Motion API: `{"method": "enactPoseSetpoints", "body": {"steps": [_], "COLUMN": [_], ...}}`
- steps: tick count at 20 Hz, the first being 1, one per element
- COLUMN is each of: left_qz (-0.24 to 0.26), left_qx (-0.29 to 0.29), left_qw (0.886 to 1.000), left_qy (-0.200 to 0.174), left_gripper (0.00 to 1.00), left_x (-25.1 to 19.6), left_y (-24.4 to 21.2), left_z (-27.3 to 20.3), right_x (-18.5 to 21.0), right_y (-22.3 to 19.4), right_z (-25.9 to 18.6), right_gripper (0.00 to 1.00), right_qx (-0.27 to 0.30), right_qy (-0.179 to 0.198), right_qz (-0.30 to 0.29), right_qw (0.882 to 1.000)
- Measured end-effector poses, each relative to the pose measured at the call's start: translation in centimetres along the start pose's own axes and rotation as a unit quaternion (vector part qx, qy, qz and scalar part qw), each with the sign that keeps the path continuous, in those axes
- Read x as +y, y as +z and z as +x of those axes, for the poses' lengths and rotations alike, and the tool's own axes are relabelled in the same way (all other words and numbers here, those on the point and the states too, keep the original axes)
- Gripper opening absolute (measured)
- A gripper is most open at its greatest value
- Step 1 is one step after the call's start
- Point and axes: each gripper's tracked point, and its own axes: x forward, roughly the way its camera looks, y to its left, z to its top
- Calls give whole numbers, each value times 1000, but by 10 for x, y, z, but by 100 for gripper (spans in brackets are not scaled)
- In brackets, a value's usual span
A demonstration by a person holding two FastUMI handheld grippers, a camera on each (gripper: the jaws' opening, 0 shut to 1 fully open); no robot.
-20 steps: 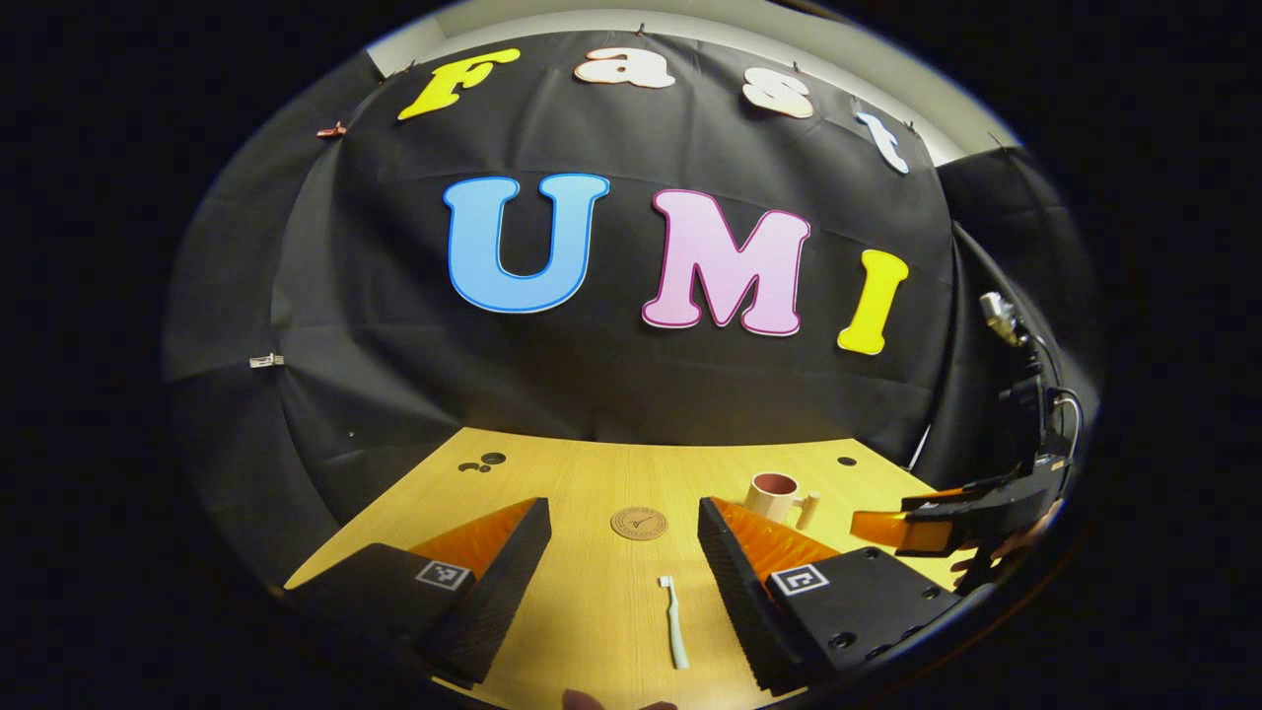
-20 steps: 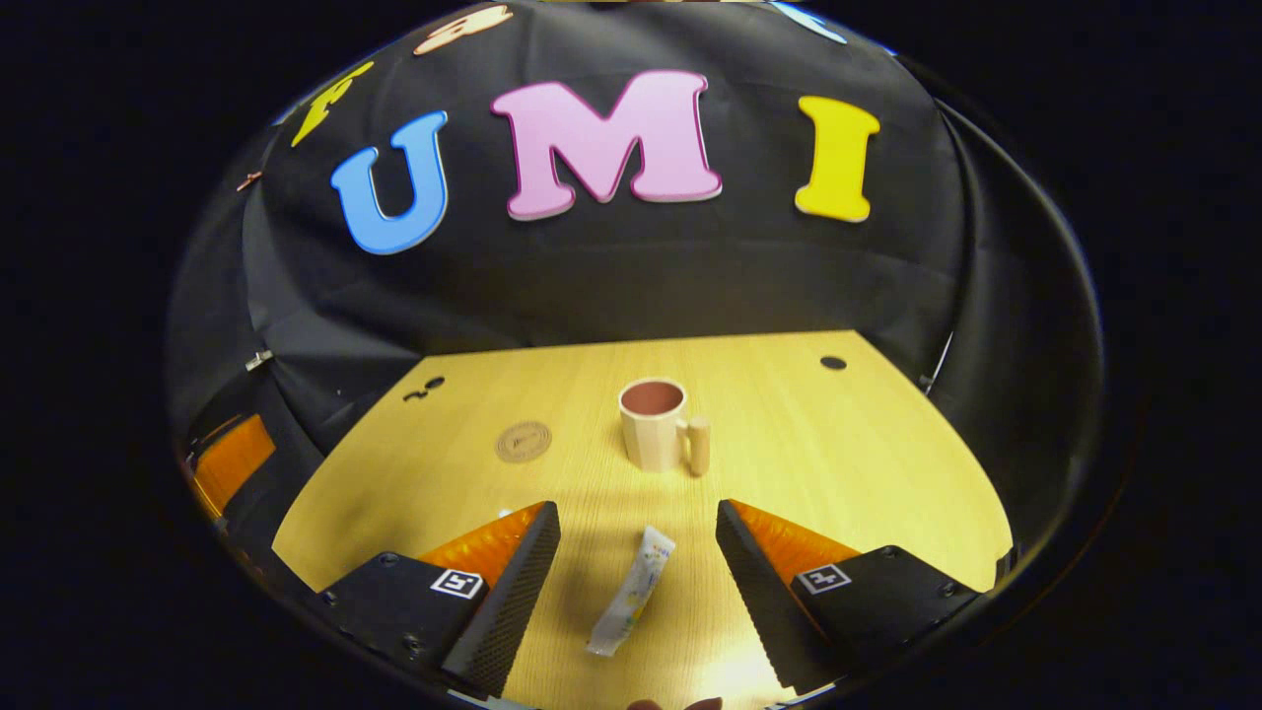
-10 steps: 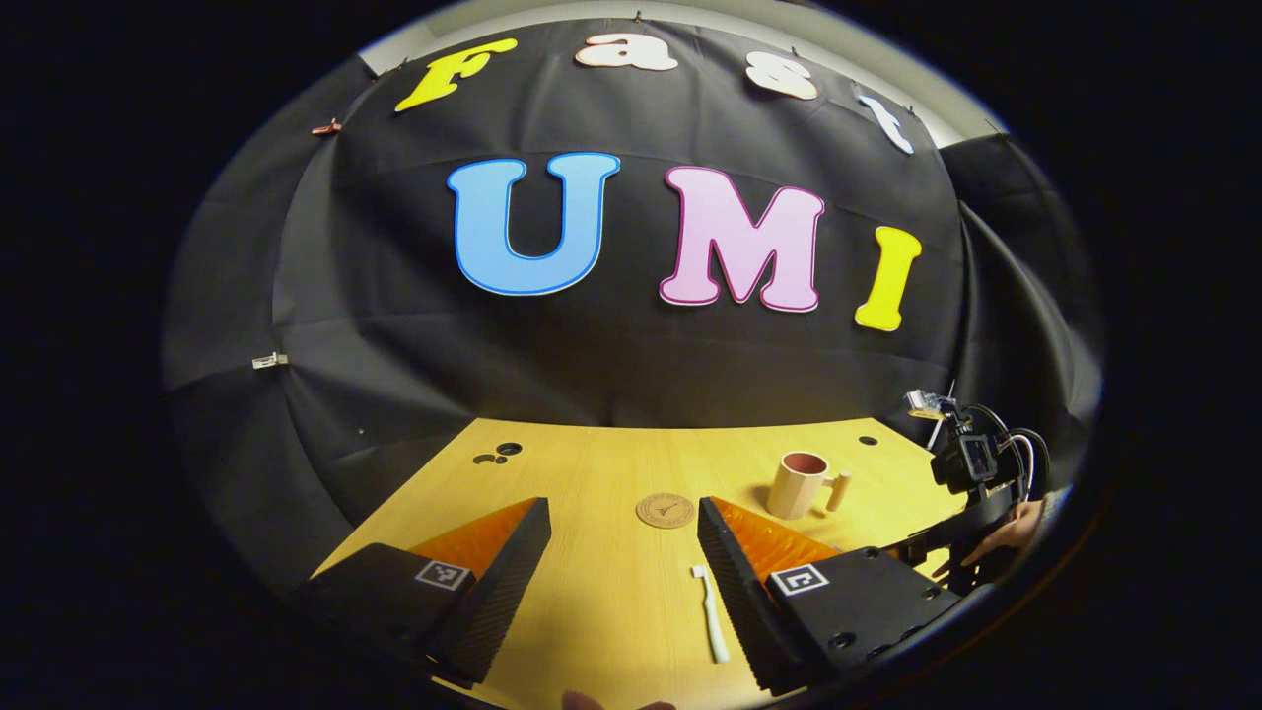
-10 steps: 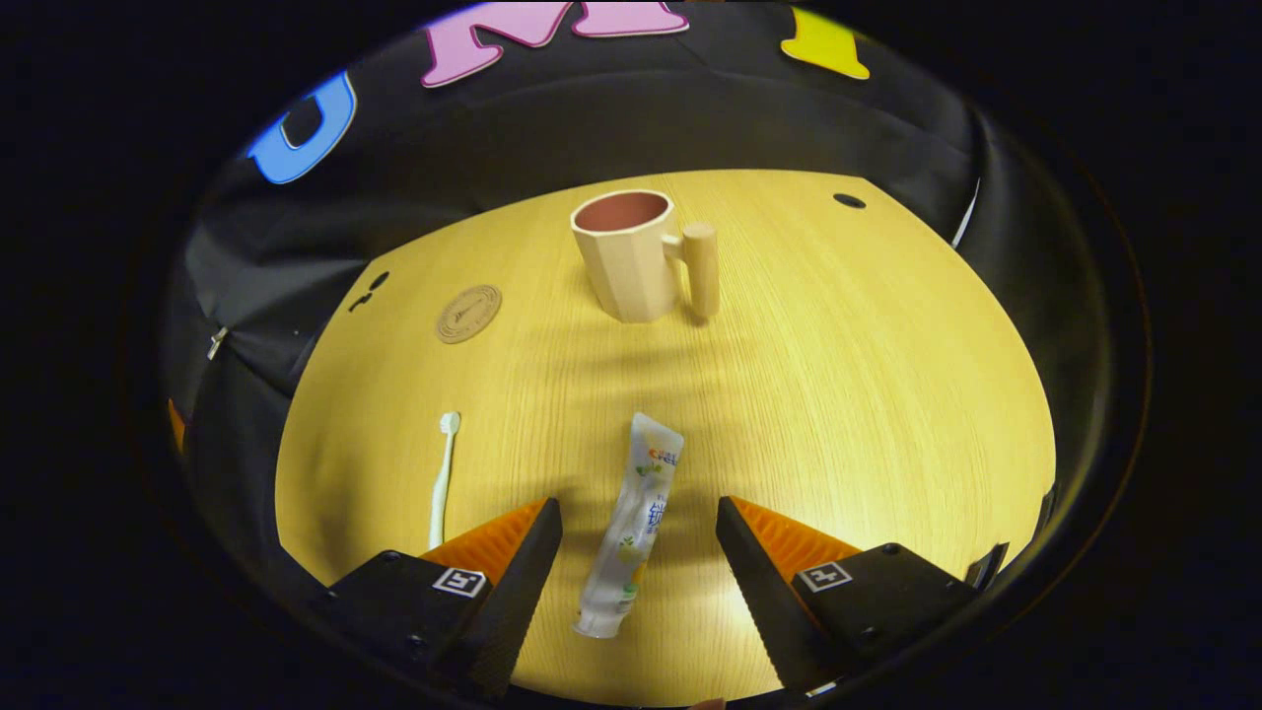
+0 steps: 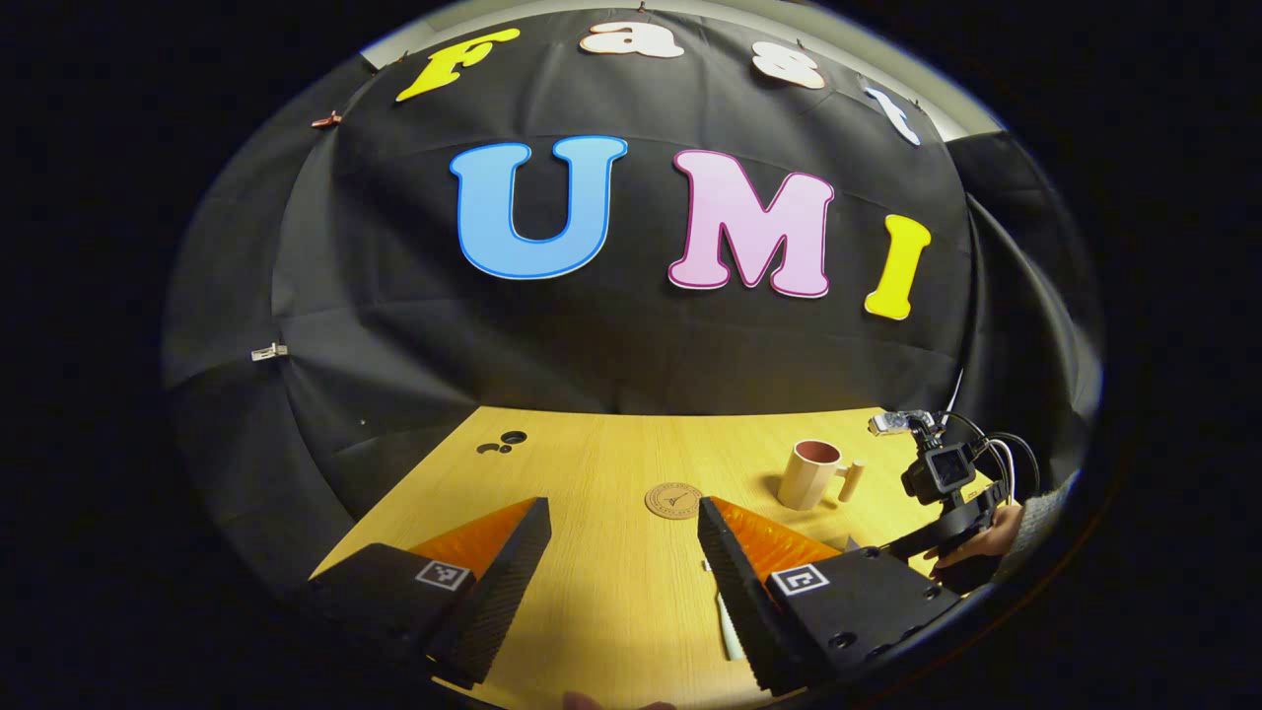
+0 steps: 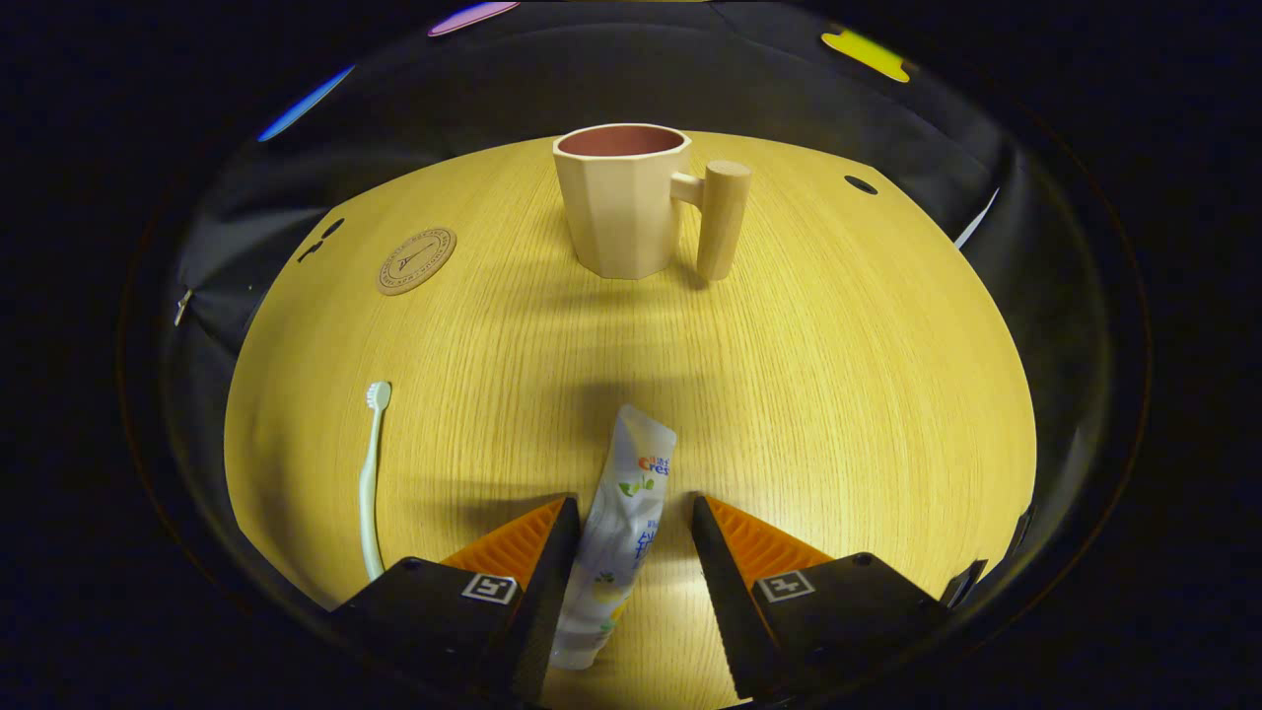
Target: Put the toothbrush and toothpaste on the desktop into the cup, then pick up the cup and place it on the coaster on the desktop.
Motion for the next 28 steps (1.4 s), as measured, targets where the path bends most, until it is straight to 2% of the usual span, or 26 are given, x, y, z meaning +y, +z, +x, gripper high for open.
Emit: {"method": "enactPoseSetpoints", "body": {"steps": [1, 3, 4, 6, 7, 11, 14, 19, 22, 28], "left_qz": [0, -1, -1, -3, -3, 2, -19, -29, -7, 25], "left_qx": [3, 7, 8, 18, 33, 74, 171, 235, 271, 307], "left_qw": [1000, 1000, 1000, 1000, 999, 997, 985, 971, 963, 951], "left_qy": [0, -2, -4, -6, -5, -21, -33, -24, -5, 3], "left_gripper": [95, 95, 95, 95, 95, 94, 94, 94, 94, 92], "left_x": [-1, -5, -7, -13, -13, -43, -79, -90, -84, -82], "left_y": [-2, -4, -4, -9, -15, -44, -102, -149, -176, -200], "left_z": [1, 1, 0, 1, 6, 16, 49, 79, 92, 101], "right_x": [-1, -6, -8, -2, 1, -12, -44, -69, -86, -116], "right_y": [-1, 2, 3, 3, 4, 19, 22, 18, 15, 16], "right_z": [2, 1, 4, -2, -8, -44, -87, -99, -99, -97], "right_gripper": [69, 39, 30, 18, 18, 18, 18, 18, 18, 18], "right_qx": [3, 7, 4, -6, -21, -98, -143, -150, -149, -151], "right_qy": [-1, -2, 2, 41, 71, 88, 92, 96, 96, 80], "right_qz": [4, 12, 13, 9, 30, 18, 6, 4, 17, 28], "right_qw": [1000, 1000, 1000, 999, 997, 991, 985, 984, 984, 985]}}
